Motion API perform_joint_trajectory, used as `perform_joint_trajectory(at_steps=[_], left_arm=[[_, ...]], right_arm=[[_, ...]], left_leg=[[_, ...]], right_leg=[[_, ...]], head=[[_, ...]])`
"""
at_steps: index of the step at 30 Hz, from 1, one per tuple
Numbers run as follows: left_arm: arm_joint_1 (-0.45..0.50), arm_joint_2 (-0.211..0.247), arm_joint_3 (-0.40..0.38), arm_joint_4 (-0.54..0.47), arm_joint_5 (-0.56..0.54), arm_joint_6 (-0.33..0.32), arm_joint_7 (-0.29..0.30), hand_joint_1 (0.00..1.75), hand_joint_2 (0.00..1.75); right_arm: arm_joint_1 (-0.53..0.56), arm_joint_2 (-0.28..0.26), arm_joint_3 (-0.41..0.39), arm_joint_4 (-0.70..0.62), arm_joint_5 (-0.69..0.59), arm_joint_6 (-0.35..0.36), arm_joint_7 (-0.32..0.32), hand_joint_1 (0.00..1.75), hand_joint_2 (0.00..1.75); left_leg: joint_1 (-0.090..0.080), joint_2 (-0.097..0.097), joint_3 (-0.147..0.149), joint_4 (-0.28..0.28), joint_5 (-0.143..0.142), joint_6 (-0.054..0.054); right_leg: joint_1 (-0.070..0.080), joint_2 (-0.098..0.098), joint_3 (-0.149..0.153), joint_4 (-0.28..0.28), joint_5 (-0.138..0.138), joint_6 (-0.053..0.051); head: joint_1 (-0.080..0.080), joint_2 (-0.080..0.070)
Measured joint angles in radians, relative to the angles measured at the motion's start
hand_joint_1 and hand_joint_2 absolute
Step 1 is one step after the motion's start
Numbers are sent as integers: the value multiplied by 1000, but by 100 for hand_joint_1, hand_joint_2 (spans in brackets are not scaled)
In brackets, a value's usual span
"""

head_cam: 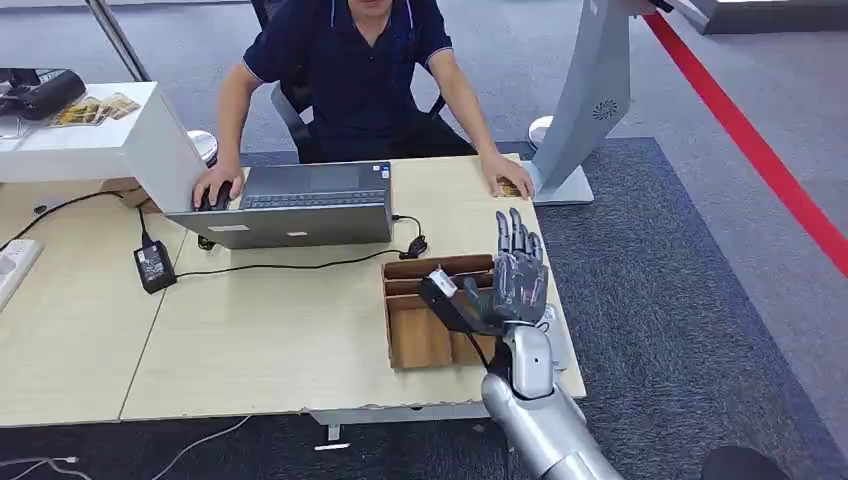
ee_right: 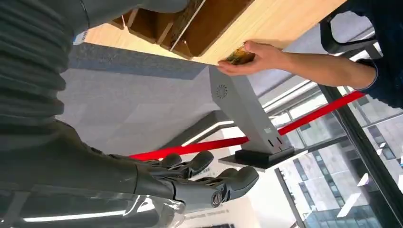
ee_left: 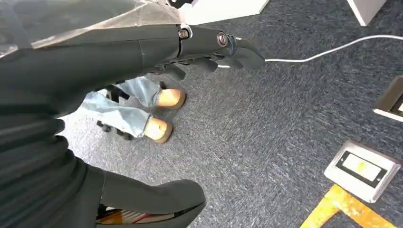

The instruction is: Pass the card to the sensor for recognition and then transmit it.

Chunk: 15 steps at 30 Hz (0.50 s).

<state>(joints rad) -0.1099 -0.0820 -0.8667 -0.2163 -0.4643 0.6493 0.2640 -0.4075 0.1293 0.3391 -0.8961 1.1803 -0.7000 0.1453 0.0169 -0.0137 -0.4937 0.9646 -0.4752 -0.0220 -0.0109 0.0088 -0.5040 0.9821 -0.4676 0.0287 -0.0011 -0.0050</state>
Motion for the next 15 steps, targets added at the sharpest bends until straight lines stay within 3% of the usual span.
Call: perform_joint_trajectory(at_steps=[15], left_arm=[[0, 0, 0, 0, 7, 0, 0, 0, 175]], right_arm=[[0, -15, 1, 17, -4, 0, 20, 0, 175]], left_leg=[[0, 0, 0, 0, 0, 0]], right_leg=[[0, 0, 0, 0, 0, 0]], head=[[0, 0]])
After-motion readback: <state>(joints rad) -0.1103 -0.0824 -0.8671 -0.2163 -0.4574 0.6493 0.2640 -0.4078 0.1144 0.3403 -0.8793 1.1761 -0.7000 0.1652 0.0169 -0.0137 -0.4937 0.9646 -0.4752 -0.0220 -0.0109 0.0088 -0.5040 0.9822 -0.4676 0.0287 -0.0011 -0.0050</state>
